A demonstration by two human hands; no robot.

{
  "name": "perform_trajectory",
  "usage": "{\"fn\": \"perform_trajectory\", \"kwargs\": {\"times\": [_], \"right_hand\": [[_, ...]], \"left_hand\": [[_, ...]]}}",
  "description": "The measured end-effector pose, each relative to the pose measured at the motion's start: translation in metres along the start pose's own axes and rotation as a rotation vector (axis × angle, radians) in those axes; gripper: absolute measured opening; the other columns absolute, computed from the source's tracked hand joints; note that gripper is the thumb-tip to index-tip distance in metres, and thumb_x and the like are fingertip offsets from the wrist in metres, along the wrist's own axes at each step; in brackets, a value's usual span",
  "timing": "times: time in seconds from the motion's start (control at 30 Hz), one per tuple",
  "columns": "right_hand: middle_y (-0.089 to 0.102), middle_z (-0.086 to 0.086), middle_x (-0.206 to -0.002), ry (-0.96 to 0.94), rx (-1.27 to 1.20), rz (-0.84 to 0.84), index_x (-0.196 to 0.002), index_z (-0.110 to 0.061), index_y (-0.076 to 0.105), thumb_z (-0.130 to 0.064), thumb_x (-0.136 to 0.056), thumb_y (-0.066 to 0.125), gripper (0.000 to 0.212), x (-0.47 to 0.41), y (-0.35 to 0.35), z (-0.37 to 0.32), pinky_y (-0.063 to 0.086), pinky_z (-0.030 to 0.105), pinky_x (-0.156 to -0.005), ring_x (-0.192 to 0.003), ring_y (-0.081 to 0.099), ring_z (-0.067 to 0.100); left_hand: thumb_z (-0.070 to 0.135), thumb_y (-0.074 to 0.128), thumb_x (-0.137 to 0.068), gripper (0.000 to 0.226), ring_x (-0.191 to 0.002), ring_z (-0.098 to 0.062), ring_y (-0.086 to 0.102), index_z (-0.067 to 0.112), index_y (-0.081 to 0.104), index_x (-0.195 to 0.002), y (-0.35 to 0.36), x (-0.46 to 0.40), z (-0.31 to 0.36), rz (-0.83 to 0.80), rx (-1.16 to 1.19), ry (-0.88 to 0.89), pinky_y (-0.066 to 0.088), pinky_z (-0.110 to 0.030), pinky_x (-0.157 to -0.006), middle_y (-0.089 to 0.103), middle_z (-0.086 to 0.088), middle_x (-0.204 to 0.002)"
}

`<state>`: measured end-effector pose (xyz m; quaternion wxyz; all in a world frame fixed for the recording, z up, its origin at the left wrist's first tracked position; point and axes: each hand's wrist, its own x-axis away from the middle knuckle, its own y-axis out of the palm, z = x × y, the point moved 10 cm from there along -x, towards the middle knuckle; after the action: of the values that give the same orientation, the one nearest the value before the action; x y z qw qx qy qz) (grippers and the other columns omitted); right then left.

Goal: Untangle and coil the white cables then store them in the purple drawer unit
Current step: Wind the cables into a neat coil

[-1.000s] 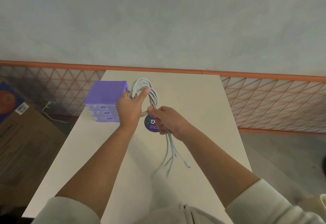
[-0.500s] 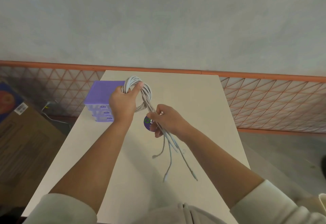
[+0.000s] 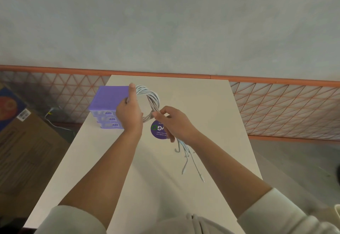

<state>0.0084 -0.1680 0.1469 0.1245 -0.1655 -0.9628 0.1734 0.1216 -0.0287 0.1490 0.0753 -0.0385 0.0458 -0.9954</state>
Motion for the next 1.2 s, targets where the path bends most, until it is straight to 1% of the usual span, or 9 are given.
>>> {"fn": "perform_trajectory", "kwargs": {"times": [0.23,0.37,0.5,0.6,0.7,0.8,0.9,1.03,1.2], "right_hand": [[0.069,0.008,-0.077,-0.016,-0.148,-0.063,-0.083,-0.010,0.046,-0.018,-0.092,0.065,0.023,0.003,0.016,-0.003,0.052,0.025,-0.056,-0.058,0.061,0.015],[0.065,0.004,-0.072,-0.021,-0.184,-0.097,-0.083,-0.011,0.044,-0.011,-0.092,0.063,0.021,0.005,0.022,0.001,0.057,0.032,-0.065,-0.063,0.062,0.018],[0.064,-0.009,-0.068,0.011,-0.049,-0.052,-0.085,-0.011,0.039,-0.014,-0.095,0.055,0.019,0.004,0.013,0.012,0.045,0.020,-0.056,-0.060,0.059,0.016],[0.061,-0.001,-0.086,0.059,-0.009,0.008,-0.097,-0.013,0.044,-0.027,-0.097,0.054,0.017,0.002,0.003,0.020,0.040,0.024,-0.061,-0.077,0.054,0.016],[0.064,0.002,-0.105,0.134,-0.104,0.063,-0.112,-0.019,0.051,-0.048,-0.092,0.057,0.036,0.000,-0.004,0.027,0.044,0.024,-0.062,-0.092,0.061,0.019],[0.066,-0.002,-0.098,0.094,-0.055,0.192,-0.104,-0.020,0.057,-0.044,-0.094,0.055,0.026,0.000,-0.020,0.027,0.046,0.023,-0.060,-0.088,0.063,0.018],[0.062,-0.004,-0.090,0.041,-0.011,0.217,-0.102,-0.015,0.054,-0.033,-0.098,0.052,0.018,0.001,-0.024,0.023,0.038,0.017,-0.054,-0.078,0.058,0.011],[0.060,0.000,-0.090,0.036,-0.036,0.196,-0.102,-0.011,0.047,-0.029,-0.099,0.047,0.019,0.003,-0.017,0.021,0.040,0.021,-0.056,-0.073,0.054,0.014],[0.057,0.006,-0.078,-0.065,0.033,0.209,-0.093,-0.014,0.038,-0.037,-0.102,0.039,0.025,0.011,-0.004,0.002,0.042,0.039,-0.061,-0.066,0.048,0.021]], "left_hand": [[0.074,0.055,-0.076,0.065,-0.056,-0.017,0.042,0.017,0.037,-0.050,-0.001,-0.003,0.001,0.018,-0.049,0.030,0.037,-0.034,-0.058,0.041,0.001,-0.052],[0.072,0.058,-0.076,0.064,-0.054,-0.017,0.040,0.017,0.037,-0.050,-0.002,-0.008,0.001,0.019,-0.071,0.057,0.035,-0.033,-0.058,0.039,0.001,-0.051],[0.067,0.060,-0.079,0.063,-0.049,-0.014,0.036,0.018,0.034,-0.050,0.000,-0.011,0.003,-0.053,-0.030,0.062,0.035,-0.031,-0.056,0.035,0.003,-0.050],[0.061,0.062,-0.082,0.057,-0.039,-0.008,0.038,0.019,0.039,-0.051,0.012,-0.010,-0.009,-0.190,0.049,-0.067,0.038,-0.026,-0.052,0.037,0.007,-0.046],[0.058,0.063,-0.083,0.048,-0.040,-0.009,0.047,0.019,0.052,-0.058,0.027,-0.008,-0.026,-0.395,0.042,-0.206,0.047,-0.028,-0.059,0.047,0.005,-0.051],[0.044,0.056,-0.092,0.036,-0.043,-0.012,0.047,0.014,0.060,-0.073,0.042,0.003,-0.032,-0.616,0.172,-0.292,0.052,-0.030,-0.059,0.055,0.002,-0.056],[0.036,0.048,-0.085,0.031,-0.040,-0.017,0.043,0.011,0.057,-0.069,0.052,0.013,-0.033,-0.747,0.218,-0.361,0.044,-0.035,-0.065,0.048,0.000,-0.051],[0.038,0.049,-0.082,0.035,-0.043,-0.015,0.024,0.019,0.043,-0.053,0.050,0.016,-0.026,-0.593,0.199,-0.312,0.035,-0.029,-0.054,0.030,0.004,-0.046],[0.046,0.061,-0.085,0.041,-0.051,-0.014,0.040,0.015,0.048,-0.062,0.029,0.014,-0.021,-0.230,0.090,-0.248,0.042,-0.028,-0.059,0.043,0.003,-0.057]]}}
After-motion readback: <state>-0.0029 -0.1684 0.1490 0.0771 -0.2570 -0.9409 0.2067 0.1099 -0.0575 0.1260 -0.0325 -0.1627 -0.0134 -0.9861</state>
